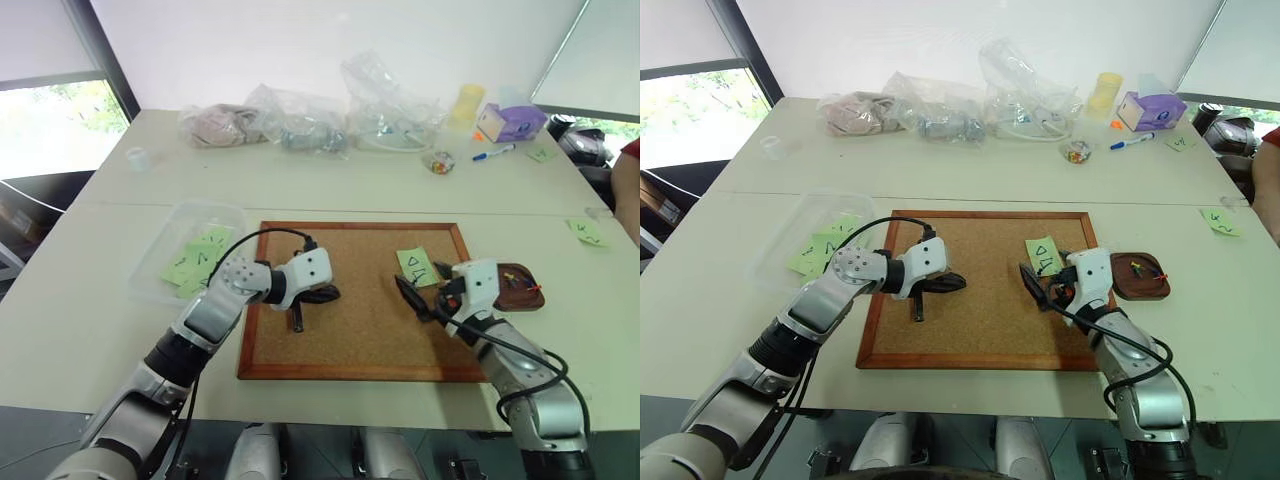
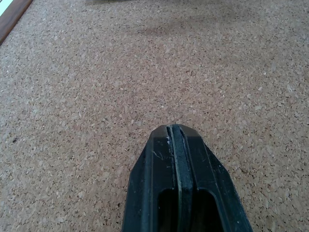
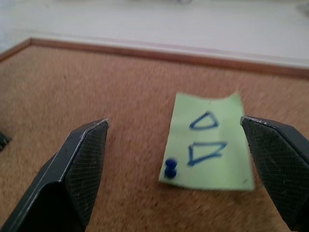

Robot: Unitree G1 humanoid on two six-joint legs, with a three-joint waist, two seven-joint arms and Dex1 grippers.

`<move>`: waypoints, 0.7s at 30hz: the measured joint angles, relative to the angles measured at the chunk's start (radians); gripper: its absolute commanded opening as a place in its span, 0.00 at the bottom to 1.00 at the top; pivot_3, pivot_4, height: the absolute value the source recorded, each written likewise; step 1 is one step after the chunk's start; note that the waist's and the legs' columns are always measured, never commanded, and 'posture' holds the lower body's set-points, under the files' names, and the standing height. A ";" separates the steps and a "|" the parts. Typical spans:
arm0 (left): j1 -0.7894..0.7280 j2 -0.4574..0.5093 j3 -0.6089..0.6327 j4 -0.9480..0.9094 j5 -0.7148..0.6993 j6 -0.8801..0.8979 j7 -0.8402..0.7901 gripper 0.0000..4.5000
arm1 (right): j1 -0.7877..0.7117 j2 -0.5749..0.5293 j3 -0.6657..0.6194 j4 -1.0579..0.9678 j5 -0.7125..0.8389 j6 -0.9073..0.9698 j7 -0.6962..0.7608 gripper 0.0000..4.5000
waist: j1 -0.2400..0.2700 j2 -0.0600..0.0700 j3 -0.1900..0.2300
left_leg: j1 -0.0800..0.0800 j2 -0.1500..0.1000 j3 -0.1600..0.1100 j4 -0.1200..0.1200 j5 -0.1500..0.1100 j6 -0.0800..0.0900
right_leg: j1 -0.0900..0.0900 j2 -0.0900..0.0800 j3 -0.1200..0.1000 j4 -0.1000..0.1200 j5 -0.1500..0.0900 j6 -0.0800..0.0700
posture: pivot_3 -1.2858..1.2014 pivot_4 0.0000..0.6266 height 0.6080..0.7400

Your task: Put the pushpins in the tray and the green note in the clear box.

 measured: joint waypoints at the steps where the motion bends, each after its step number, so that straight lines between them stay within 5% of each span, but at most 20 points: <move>1: 0.000 0.000 0.000 0.000 0.000 0.000 0.000 0.00 | -0.002 0.006 0.002 0.013 -0.003 -0.005 0.000 0.99 | 0.000 0.000 0.000 | 0.000 0.000 0.000 0.000 0.000 0.000 | 0.000 0.000 0.000 0.000 0.000 0.000 | 0.52 0.24 0.98; 6: 0.001 0.000 0.001 0.000 0.000 -0.002 0.001 0.00 | -0.006 0.010 0.007 0.036 -0.013 -0.018 0.009 0.99 | 0.000 0.000 0.000 | 0.000 0.000 0.000 0.000 0.000 0.000 | 0.000 0.000 0.000 0.000 0.000 0.000 | 0.52 0.24 0.98; 9: 0.001 0.000 0.001 0.000 0.000 -0.001 0.001 0.00 | -0.006 0.010 0.010 0.043 -0.022 -0.028 0.017 0.79 | 0.000 0.000 0.000 | 0.000 0.000 0.000 0.000 0.000 0.000 | 0.000 0.000 0.000 0.000 0.000 0.000 | 0.52 0.24 0.98; 16: 0.000 0.001 0.001 0.009 0.000 -0.005 -0.001 0.00 | 0.005 0.011 0.017 0.040 -0.035 -0.043 0.024 0.00 | 0.000 -0.001 -0.001 | 0.000 0.000 0.000 0.000 0.000 0.000 | 0.000 0.000 0.000 0.000 0.000 0.000 | 0.52 0.24 0.98; 21: 0.000 0.000 0.001 0.011 0.000 -0.006 -0.003 0.00 | 0.012 0.011 0.017 0.037 -0.042 -0.045 0.024 0.00 | -0.001 -0.003 -0.002 | 0.000 0.000 0.000 0.000 0.000 0.000 | 0.000 0.000 0.000 0.000 0.000 0.000 | 0.52 0.24 0.98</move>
